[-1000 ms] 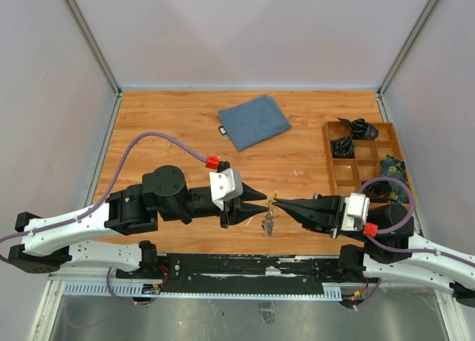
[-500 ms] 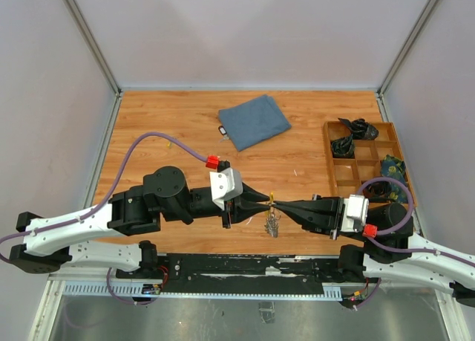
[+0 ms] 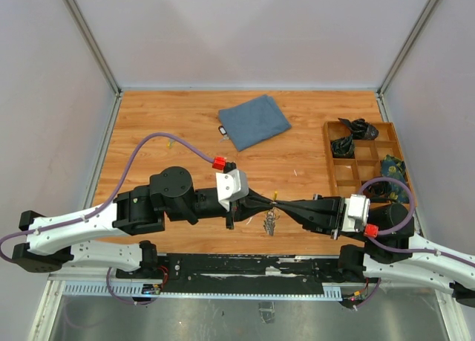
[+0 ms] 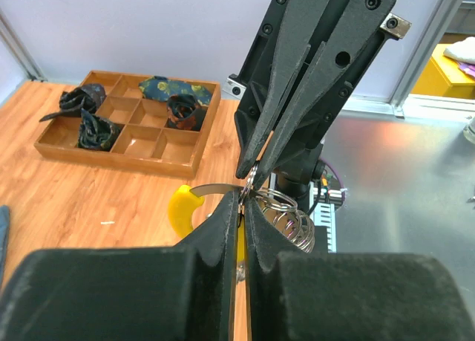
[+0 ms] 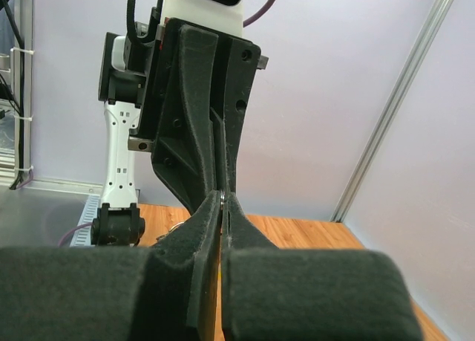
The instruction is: Put the keys on the keyring
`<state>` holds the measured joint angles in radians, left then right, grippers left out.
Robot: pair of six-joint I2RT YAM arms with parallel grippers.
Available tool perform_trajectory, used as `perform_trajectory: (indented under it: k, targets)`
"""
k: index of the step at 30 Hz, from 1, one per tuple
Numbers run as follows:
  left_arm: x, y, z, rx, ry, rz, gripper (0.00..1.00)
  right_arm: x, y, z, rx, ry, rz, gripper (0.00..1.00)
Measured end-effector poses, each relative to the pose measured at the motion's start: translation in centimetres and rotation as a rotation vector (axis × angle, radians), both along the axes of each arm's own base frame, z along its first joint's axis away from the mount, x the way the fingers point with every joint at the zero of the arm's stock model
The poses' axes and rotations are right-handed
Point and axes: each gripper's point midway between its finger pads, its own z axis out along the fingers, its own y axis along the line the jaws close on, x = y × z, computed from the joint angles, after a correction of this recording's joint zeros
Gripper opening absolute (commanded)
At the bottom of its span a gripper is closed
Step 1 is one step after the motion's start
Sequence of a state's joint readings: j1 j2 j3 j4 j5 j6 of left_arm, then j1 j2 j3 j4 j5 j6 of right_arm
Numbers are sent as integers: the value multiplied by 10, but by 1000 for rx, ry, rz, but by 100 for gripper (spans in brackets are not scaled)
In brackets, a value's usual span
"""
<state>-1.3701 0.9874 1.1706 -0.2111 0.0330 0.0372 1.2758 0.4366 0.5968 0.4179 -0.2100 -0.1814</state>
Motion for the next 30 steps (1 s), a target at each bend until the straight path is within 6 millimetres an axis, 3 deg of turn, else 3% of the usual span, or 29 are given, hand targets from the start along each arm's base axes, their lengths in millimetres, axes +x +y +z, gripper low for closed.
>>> perform_trajectory:
  k: [4,8,12,16,21,27,30]
  targets:
    - [-1,0,0,0,2,-3,1,0,0,0,-2,0,-1,3]
    - [1,1,-5,22,4,9,0,1,0,-7,-32,3,-8,25]
    - [9,5,-15,103,8,53,1,6,-2,-13,-95,-1,-40,36]
    - [19,9,-19,189,4,107,0,12,-6,-21,-154,-10,-86,39]
    - [34,12,-26,321,-8,186,1,27,-3,-45,-277,-11,-160,40]
    - [56,18,-58,559,-27,304,0,46,9,-77,-432,-19,-242,43]
    - [63,23,-73,659,-39,345,1,53,11,-83,-460,-29,-272,43]
